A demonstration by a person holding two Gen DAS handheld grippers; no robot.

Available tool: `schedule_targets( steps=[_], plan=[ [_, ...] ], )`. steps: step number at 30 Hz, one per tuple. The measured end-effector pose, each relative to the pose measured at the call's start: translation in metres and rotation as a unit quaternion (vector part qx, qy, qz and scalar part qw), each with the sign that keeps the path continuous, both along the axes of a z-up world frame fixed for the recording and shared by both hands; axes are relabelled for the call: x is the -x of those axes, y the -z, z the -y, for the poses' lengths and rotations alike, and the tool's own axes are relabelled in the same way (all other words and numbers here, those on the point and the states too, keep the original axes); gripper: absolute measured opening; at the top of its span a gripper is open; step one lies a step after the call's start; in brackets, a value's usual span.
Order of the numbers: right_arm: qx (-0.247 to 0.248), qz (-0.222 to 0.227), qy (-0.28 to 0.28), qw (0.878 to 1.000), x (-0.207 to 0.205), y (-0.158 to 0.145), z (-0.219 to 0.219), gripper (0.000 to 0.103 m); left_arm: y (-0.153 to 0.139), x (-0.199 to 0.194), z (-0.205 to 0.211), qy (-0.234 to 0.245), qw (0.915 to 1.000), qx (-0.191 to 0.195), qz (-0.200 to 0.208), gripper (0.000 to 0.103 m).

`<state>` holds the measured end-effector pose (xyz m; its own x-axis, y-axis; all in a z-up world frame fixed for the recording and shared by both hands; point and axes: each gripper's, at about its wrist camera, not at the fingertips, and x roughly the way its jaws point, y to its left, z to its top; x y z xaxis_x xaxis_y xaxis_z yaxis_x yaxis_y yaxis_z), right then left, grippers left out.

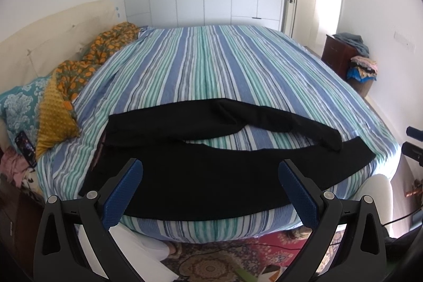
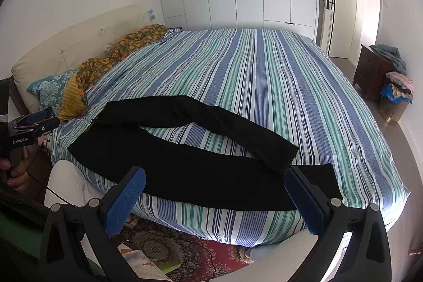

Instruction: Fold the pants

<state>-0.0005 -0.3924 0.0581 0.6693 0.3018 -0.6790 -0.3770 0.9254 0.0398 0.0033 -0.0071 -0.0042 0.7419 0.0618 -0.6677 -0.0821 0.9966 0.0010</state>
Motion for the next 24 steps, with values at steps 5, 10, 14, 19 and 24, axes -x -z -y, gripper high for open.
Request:
schedule_targets(
  steps=[5,10,14,19,24],
  plan=[
    [0.001,0.005,0.003,1.000,-0.0002,-0.0030,0.0010,0.103,0.0001,0.0010,-0.0005,-0.002,1.0000,0.000,0.001,0.102],
    [-0.004,0.001,0.007,1.000,-0.0016,-0.0027,0.0005,0.103,-0.0013,0.0011,-0.0022,-0.003,1.0000,0.003,0.003,0.102],
    [-0.002,-0.003,0.006,1.000,-0.0010,0.0004,0.0000,0.103,-0.0012,0.0017,-0.0017,-0.003,1.0000,0.003,0.003,0.102],
    [-0.001,-0.006,0.006,1.000,-0.0005,0.0031,0.0011,0.103,-0.0011,0.0018,-0.0021,-0.002,1.0000,0.004,0.003,0.102],
    [0.001,-0.010,0.008,1.000,-0.0003,0.0041,0.0014,0.103,-0.0014,0.0019,-0.0019,-0.002,1.0000,0.001,0.004,0.102]
  ],
)
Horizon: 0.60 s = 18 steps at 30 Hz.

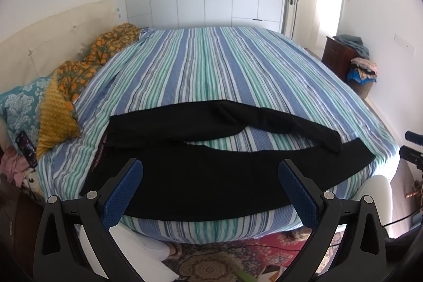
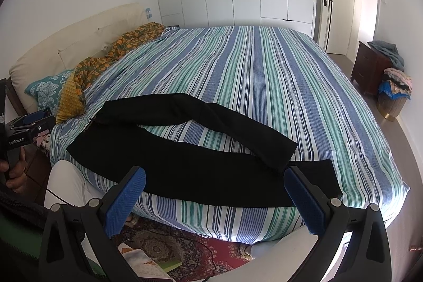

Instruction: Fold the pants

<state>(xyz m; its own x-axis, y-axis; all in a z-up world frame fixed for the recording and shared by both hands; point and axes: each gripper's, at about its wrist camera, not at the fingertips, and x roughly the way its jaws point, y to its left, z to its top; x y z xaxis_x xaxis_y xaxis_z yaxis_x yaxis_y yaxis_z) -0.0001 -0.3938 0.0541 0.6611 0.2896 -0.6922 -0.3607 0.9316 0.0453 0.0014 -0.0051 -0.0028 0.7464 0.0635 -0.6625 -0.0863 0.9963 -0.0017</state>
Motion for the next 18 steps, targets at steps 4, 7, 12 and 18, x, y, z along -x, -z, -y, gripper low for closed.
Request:
schedule_targets(
  steps=[4,7,12,18],
  plan=[
    [0.000,-0.003,0.004,1.000,-0.0009,0.0019,0.0014,0.103,0.0002,0.0006,0.0002,0.000,1.0000,0.001,-0.001,0.102],
    [-0.001,-0.002,0.003,1.000,-0.0001,0.0023,0.0009,0.103,-0.0006,0.0014,0.0010,0.002,1.0000,0.000,-0.001,0.102],
    [-0.001,-0.001,0.002,1.000,0.0008,0.0015,-0.0001,0.103,-0.0009,0.0013,0.0016,0.001,1.0000,-0.001,-0.001,0.102],
    [-0.001,-0.001,0.002,1.000,0.0012,0.0014,-0.0002,0.103,-0.0018,0.0012,0.0020,0.000,1.0000,0.000,-0.001,0.102]
  ],
)
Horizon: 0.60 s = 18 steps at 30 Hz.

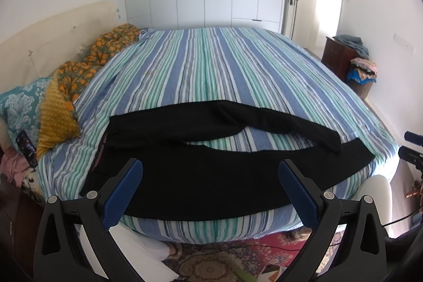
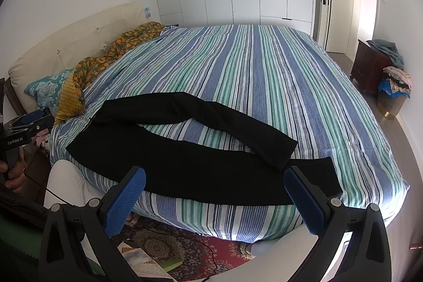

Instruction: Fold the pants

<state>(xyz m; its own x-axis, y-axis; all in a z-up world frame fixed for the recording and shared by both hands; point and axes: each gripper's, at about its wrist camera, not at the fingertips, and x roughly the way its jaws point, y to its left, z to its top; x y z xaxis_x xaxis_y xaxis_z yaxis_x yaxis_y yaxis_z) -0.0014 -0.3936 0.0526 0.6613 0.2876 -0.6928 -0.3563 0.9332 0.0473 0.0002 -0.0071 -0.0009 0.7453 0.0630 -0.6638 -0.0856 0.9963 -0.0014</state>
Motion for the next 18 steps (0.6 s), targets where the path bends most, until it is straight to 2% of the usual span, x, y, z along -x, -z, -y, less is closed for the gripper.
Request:
schedule_targets(
  steps=[18],
  plan=[
    [-0.005,-0.002,0.001,1.000,0.0018,0.0025,0.0006,0.103,-0.0005,0.0004,-0.0003,0.001,1.0000,0.001,0.001,0.102]
  ],
)
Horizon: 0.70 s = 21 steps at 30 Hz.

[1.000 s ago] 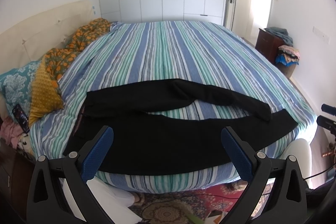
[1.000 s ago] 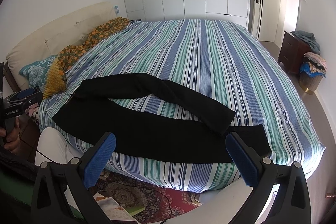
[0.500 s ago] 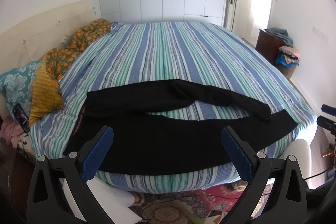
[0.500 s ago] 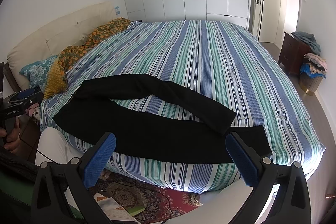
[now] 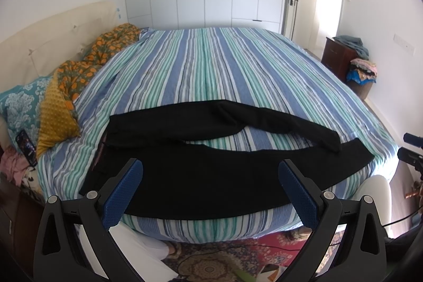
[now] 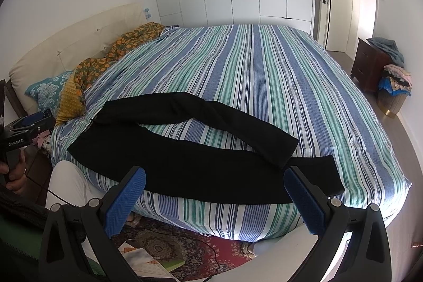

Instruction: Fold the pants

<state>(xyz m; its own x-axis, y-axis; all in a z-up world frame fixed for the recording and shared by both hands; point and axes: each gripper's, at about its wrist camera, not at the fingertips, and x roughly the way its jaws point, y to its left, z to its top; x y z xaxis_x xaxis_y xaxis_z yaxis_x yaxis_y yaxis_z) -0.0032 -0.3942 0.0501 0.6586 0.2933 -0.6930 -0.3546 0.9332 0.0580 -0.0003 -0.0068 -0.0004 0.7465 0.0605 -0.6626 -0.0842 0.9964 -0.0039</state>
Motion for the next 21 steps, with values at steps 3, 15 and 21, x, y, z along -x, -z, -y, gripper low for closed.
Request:
schedule_targets(
  steps=[3,15,21],
  plan=[
    [0.001,0.000,0.001,1.000,0.000,0.000,0.000,0.103,0.000,0.002,-0.002,-0.003,1.0000,0.002,0.003,0.102],
    [0.010,0.010,0.013,1.000,0.004,-0.007,-0.002,0.103,0.006,0.001,0.002,0.001,1.0000,0.005,0.001,0.102],
    [0.003,0.011,0.027,1.000,0.004,-0.008,0.004,0.103,0.008,0.000,0.005,0.004,1.0000,-0.002,-0.003,0.102]
  ],
)
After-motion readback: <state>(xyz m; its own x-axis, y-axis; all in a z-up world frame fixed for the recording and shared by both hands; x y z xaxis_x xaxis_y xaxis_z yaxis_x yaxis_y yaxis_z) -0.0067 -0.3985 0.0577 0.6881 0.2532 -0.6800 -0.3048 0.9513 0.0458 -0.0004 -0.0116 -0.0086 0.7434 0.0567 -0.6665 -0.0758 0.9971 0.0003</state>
